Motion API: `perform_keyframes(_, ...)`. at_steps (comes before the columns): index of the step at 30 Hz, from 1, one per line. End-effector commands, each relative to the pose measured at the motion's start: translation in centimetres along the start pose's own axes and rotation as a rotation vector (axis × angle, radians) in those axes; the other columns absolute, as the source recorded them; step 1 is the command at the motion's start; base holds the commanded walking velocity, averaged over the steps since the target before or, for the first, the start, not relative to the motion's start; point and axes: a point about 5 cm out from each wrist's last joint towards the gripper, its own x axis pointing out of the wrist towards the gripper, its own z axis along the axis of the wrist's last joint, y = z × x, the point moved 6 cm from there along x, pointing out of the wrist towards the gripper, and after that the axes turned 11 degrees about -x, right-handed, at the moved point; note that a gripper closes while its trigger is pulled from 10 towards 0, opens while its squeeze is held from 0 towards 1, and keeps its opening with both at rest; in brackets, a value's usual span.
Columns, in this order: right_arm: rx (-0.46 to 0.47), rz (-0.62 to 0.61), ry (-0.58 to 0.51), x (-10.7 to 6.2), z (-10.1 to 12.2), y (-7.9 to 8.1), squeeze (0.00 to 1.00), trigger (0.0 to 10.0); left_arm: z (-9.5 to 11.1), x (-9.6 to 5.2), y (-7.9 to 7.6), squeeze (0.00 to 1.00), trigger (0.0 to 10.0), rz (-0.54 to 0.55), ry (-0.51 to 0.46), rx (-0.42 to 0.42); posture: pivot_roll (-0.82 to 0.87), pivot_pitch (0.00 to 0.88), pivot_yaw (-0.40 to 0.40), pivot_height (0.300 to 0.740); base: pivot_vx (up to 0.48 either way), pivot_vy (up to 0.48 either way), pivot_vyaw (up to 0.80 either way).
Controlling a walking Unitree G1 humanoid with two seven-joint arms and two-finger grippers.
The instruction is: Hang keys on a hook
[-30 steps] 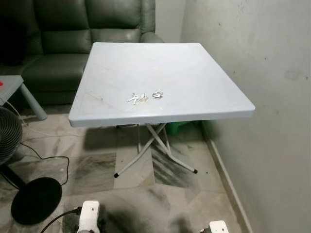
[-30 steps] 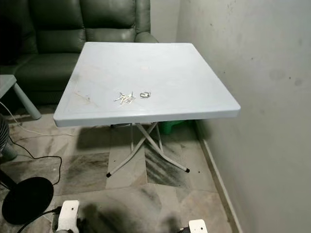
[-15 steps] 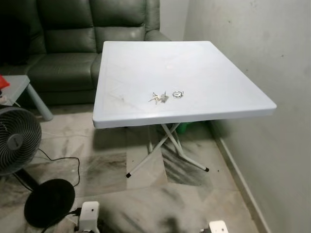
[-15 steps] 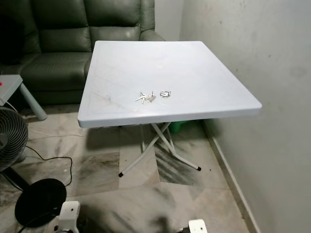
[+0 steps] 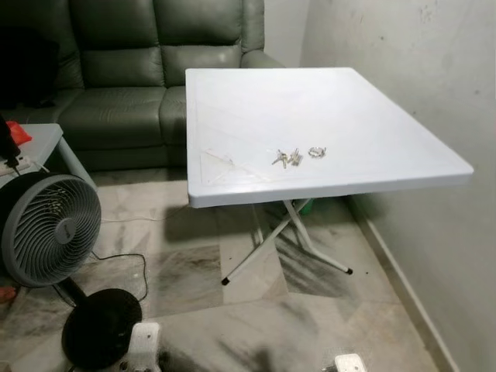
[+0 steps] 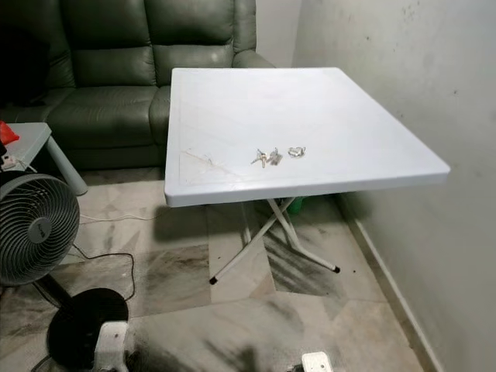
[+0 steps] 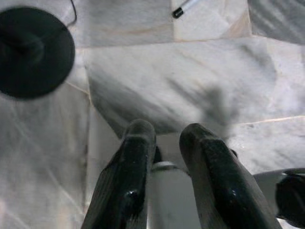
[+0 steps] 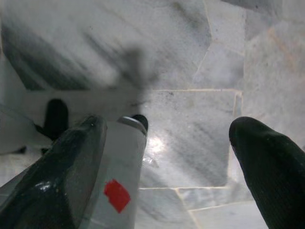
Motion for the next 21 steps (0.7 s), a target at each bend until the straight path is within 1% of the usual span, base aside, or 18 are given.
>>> perform_keyframes(1,-0.022,0.025,0.045,-0.2,-1.3,0.7,0.0,10.0,-0.3,-0.3,1.4,0.0,10.0,0.033,0.011,0.01,-0.08,0.0,-0.022,0.74,0.0,0.0,0.8)
perform_keyframes(11,-0.019,0.026,0.035,-0.1,-0.9,0.7,0.0,10.0,-0.2,-0.2,1.3,0.0,10.0,0.03,0.014,0.016,-0.08,0.0,-0.022,0.74,0.0,0.0,0.78)
perform_keyframes(14,0.009,0.019,0.023,-0.1,-0.6,0.6,0.0,10.0,-0.1,-0.2,1.3,0.0,10.0,0.029,0.015,0.02,-0.08,0.0,-0.021,0.74,0.0,0.0,0.0)
perform_keyframes(19,0.001,0.017,0.013,0.0,-0.3,0.5,0.0,10.0,0.4,-0.1,0.9,0.0,10.0,0.014,0.001,0.032,-0.08,0.0,-0.021,0.74,0.0,0.0,0.0)
perform_keyframes(20,0.0,0.016,0.007,0.0,-0.2,0.5,0.0,10.0,0.6,0.0,0.7,0.0,10.0,0.009,-0.006,0.032,-0.08,0.0,-0.021,0.74,0.0,0.0,0.0)
perform_keyframes(21,-0.006,0.008,-0.014,0.1,0.4,0.3,0.0,10.0,1.3,0.1,0.3,0.0,10.0,-0.005,-0.031,0.037,-0.08,0.0,-0.021,0.74,0.0,0.0,0.0)
